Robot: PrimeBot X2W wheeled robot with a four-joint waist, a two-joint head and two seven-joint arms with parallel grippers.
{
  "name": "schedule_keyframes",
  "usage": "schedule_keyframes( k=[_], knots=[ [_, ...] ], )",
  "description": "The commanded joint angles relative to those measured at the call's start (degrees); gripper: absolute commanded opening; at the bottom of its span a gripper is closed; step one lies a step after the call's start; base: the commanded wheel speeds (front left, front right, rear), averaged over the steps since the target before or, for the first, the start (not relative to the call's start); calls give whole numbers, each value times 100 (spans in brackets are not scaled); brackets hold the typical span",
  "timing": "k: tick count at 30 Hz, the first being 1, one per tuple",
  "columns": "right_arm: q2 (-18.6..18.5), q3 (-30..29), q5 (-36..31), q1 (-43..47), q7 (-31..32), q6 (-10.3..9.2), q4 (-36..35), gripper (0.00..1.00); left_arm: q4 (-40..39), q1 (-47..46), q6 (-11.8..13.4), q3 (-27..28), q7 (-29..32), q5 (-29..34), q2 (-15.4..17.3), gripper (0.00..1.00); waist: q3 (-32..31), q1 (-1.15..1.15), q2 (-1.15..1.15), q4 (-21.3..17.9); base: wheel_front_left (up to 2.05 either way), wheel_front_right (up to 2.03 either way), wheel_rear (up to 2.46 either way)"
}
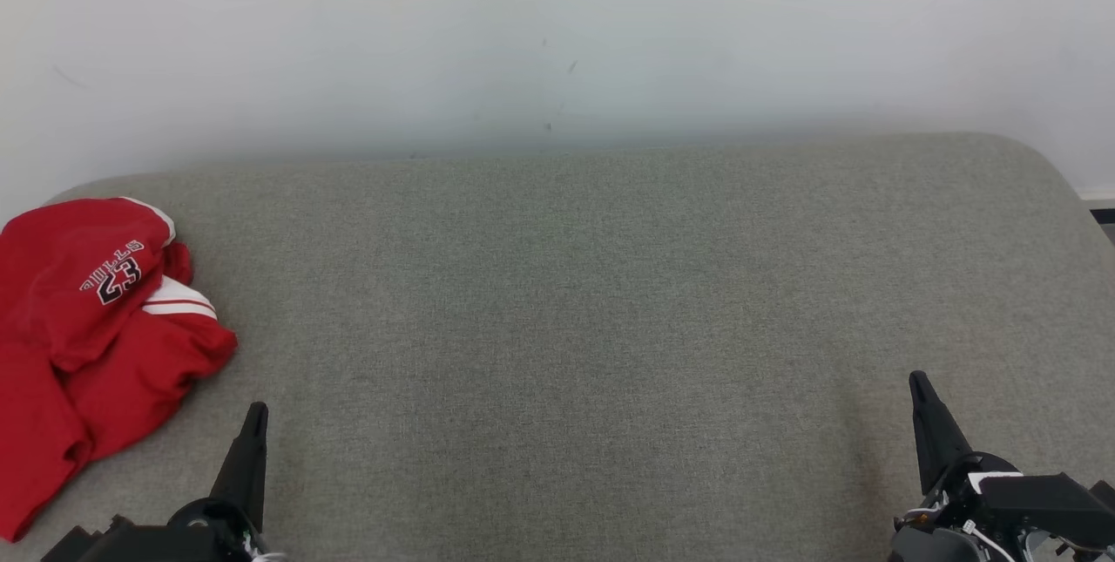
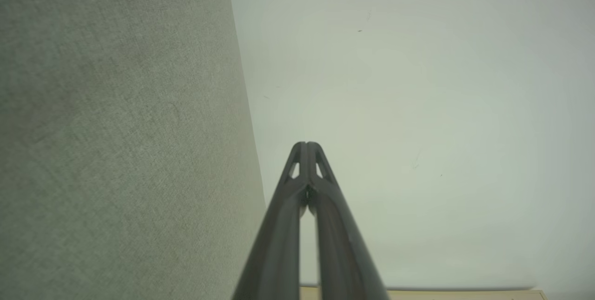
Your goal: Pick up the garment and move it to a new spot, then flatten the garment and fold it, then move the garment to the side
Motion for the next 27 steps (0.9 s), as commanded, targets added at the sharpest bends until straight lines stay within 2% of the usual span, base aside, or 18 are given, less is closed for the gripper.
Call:
schedule_keyframes(
  k=[1, 15, 16, 20, 27],
  knots=[
    [10, -5, 10, -33, 12, -13, -11, 0, -18, -62, -1, 13, 14, -26, -3, 0, 0, 0, 0, 0, 0, 0, 0],
    [10, -5, 10, -33, 12, -13, -11, 0, -18, -62, -1, 12, 14, -26, -3, 0, 0, 0, 0, 0, 0, 0, 0],
    [0, 0, 0, 0, -1, 0, 0, 100, 0, 0, 0, 1, -1, 0, 0, 100, 0, 0, 0, 0, 0, 0, 0],
    [14, 19, -3, 140, -16, 1, 160, 100, 152, 132, 0, -24, -15, 4, -34, 100, 1, 0, 0, 0, 0, 0, 0],
    [12, 128, -262, 193, -254, 0, 11, 100, 30, 149, 0, -68, -253, 306, -29, 100, 5, 0, 0, 4, 0, 0, 0]
  ],
)
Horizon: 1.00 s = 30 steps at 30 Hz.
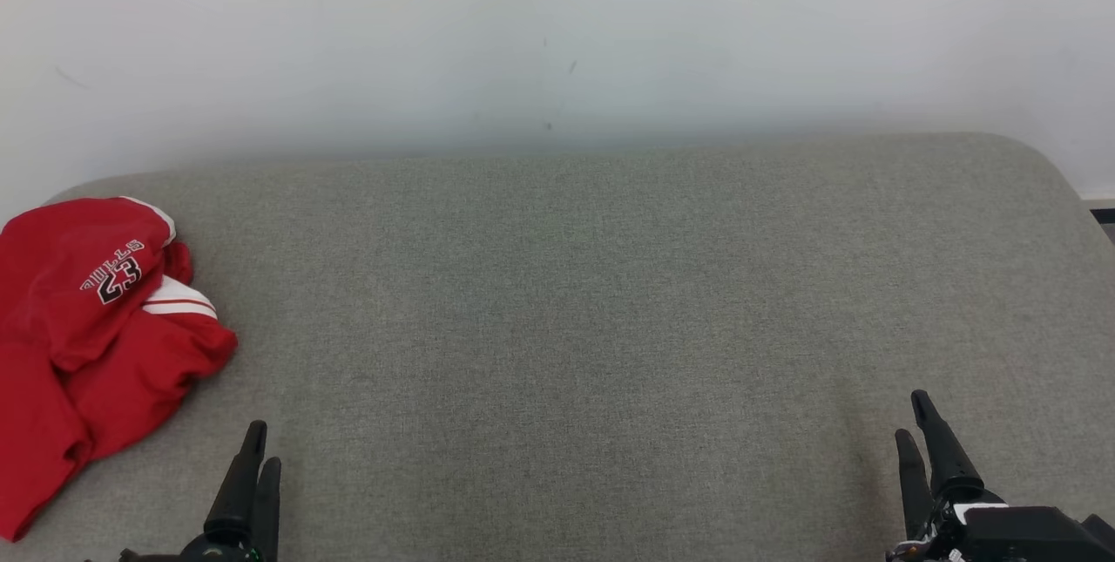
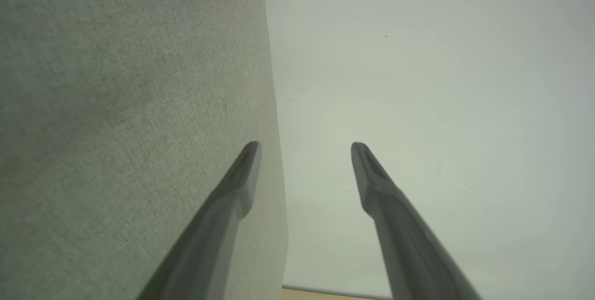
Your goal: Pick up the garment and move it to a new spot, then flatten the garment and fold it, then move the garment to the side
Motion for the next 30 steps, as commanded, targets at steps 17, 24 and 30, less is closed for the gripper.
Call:
schedule_keyframes(
  k=[17, 24, 30],
  knots=[
    [-18, 131, -1656, -9, -472, -2, -459, 100, -560, -76, 190, -29, -470, 1741, 30, 100, 14, 0, 0, -8, 0, 0, 0],
    [-20, 188, -2325, 19, -631, -2, -595, 100, -724, -46, 247, -42, -631, 2638, 34, 100, 12, 0, 0, -6, 0, 0, 0],
    [-21, 251, -2905, 46, -756, -3, -691, 100, -864, 21, 293, -74, -755, 3421, 39, 100, 15, 0, 0, -5, 0, 0, 0]
  ],
)
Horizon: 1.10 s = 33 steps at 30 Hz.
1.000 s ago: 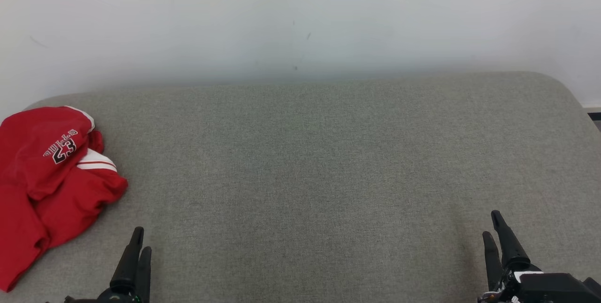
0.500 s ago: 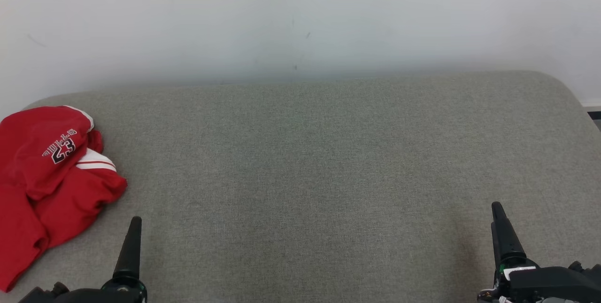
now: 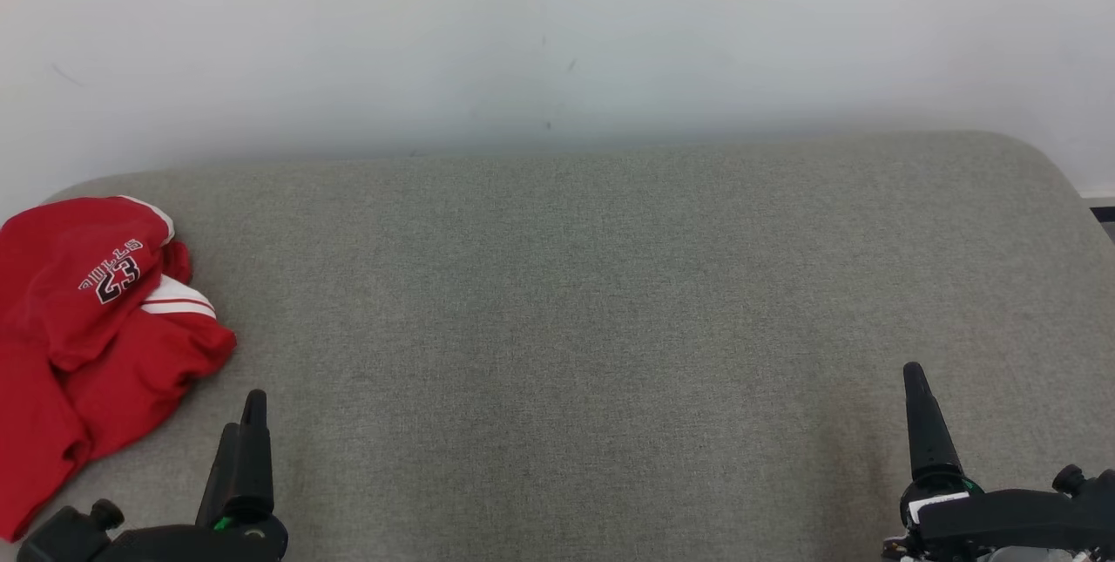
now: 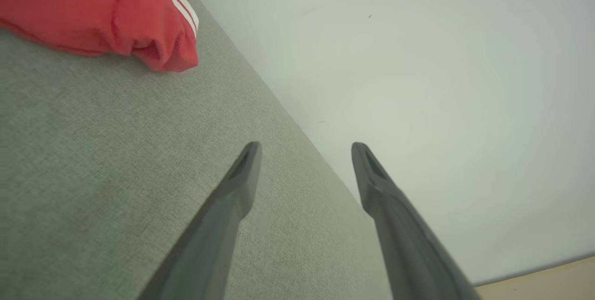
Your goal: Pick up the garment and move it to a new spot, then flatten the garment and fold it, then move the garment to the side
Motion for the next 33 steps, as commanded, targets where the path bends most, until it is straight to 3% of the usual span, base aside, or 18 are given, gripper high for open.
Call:
schedule_keyframes(
  k=[1, 14, 33],
  knots=[
    [-21, 24, -227, -23, -61, -4, -122, 100, -137, -25, 7, -2, -62, 306, 33, 100, 1, 0, 0, 0, 0, 0, 0],
    [-24, 144, -1428, 23, -308, -6, -224, 100, -364, 87, 95, -88, -309, 1666, 53, 100, 7, 0, 0, 5, 0, 0, 0],
    [-27, 246, -2778, 125, -604, -8, -236, 100, -507, 204, 145, -158, -604, 2985, 90, 100, 5, 0, 0, 50, 0, 0, 0]
  ],
)
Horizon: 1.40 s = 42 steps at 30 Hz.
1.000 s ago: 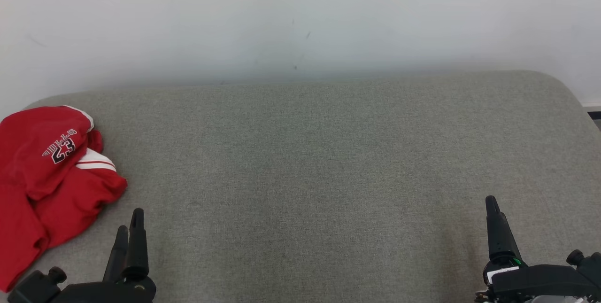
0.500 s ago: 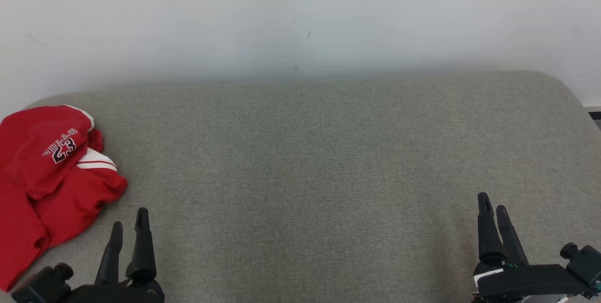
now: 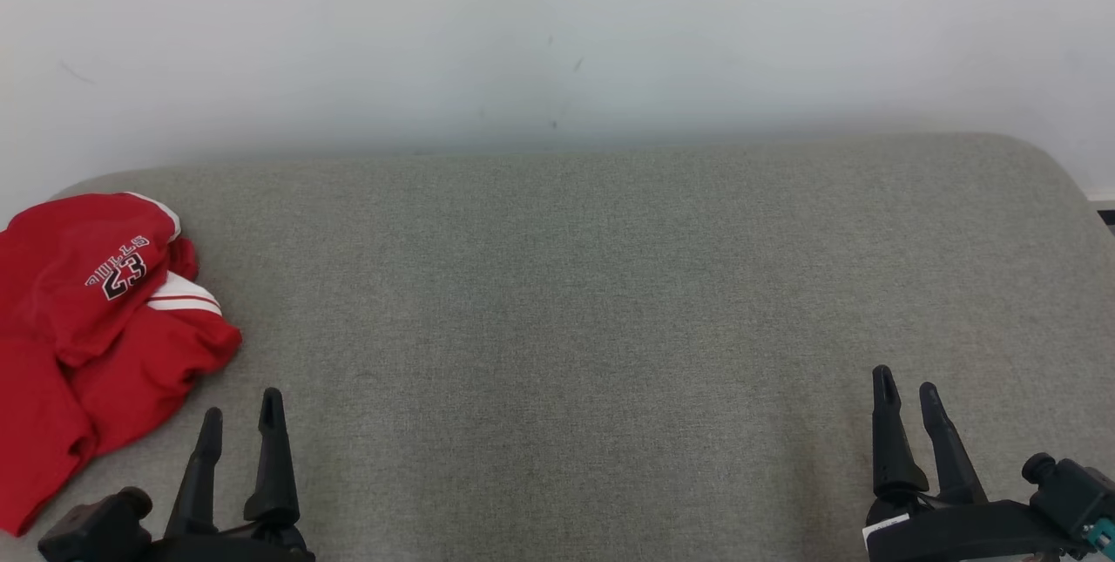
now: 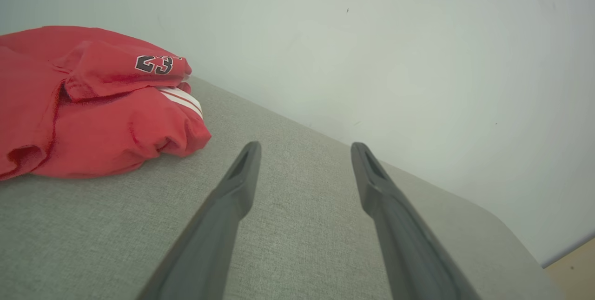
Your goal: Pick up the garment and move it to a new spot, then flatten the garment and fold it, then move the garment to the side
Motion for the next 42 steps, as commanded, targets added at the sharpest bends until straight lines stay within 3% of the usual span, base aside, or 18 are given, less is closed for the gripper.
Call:
schedule_keyframes(
  k=[1, 23, 42],
  knots=[
    [-24, 19, -212, -20, -64, -8, -55, 100, -78, 5, 18, -3, -70, 228, 45, 100, 2, 0, 0, 4, 0, 0, 0],
    [-27, 96, -1536, 98, -377, -10, -27, 100, -111, 93, 53, -69, -381, 1525, 149, 100, 13, 0, 0, 48, 0, 0, 0],
    [-27, 164, -2372, 236, -575, -12, -57, 100, -102, 242, -7, -75, -577, 2259, 182, 100, 1, 0, 0, 99, 0, 0, 0]
  ],
)
